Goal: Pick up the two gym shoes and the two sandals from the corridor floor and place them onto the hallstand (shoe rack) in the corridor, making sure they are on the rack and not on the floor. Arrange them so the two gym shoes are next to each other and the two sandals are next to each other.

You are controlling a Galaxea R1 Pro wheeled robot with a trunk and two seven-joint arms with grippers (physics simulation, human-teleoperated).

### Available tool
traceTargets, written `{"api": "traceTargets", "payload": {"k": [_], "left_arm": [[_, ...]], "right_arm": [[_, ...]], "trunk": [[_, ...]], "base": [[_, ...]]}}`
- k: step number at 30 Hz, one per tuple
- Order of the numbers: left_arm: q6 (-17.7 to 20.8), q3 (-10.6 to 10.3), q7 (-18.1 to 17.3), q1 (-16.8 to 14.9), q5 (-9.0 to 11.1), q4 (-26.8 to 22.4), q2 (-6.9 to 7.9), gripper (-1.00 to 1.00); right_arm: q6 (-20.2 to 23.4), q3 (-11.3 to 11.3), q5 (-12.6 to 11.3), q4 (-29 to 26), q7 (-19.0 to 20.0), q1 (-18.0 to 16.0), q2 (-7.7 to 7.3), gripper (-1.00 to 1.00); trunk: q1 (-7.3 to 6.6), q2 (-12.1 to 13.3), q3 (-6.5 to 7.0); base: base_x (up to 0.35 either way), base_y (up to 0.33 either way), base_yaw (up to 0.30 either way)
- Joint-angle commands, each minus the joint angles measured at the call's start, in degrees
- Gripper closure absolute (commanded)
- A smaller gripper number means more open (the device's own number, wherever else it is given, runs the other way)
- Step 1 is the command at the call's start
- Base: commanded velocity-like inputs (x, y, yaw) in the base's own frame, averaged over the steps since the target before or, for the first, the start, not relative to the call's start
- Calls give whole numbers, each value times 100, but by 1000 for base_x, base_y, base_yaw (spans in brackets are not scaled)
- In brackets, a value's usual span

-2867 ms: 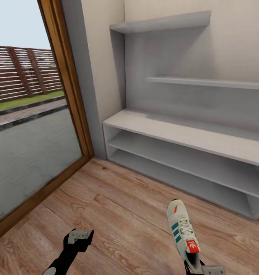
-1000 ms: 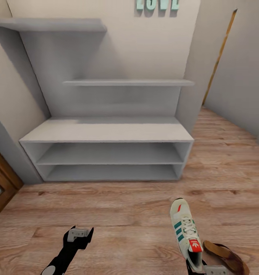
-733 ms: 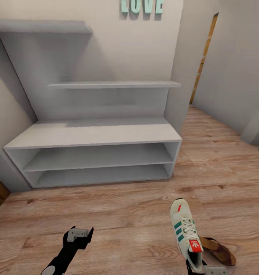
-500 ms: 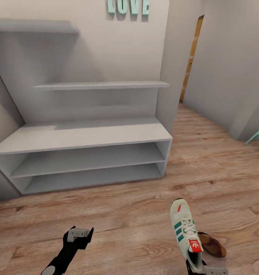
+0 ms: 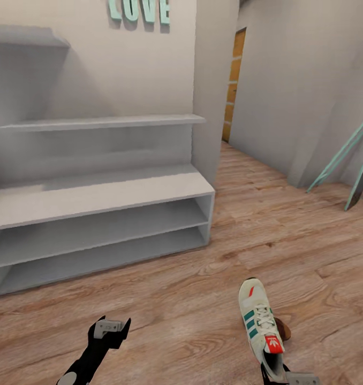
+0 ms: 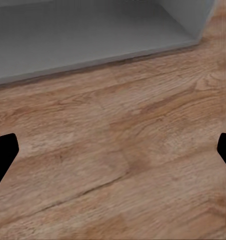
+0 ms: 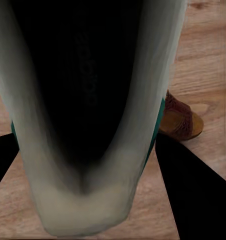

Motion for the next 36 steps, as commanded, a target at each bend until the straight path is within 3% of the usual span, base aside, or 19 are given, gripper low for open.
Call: {"api": "traceTargets", "payload": {"k": [1,8,16,27,36], "left_arm": [[-9,18,-40,-1,7,1,-6,-100],[-4,24,-32,-1,8,0,-18,-100],[17,34,-31,-1,8,14,-21,-100],[19,41,-24,-1,7,25,-21,-100],[5,33,-22,-1,6,18,-21,-100]], "right_arm": [[-18,-14,15,3,16,-5,1,100],[-18,-19,10,2,16,-3,-4,100],[-18,-293,8,2,23,-6,-6,100],[-18,-330,11,2,24,-4,0,100],[-18,-331,14,2,24,-5,2,100]], "trunk": [[-1,-2,-1],[-1,-2,21],[-1,-2,47],[-1,-2,82],[-1,-2,111]], "base": [[0,0,-300],[0,0,-300],[0,140,-300],[0,295,-300],[0,52,-300]]}}
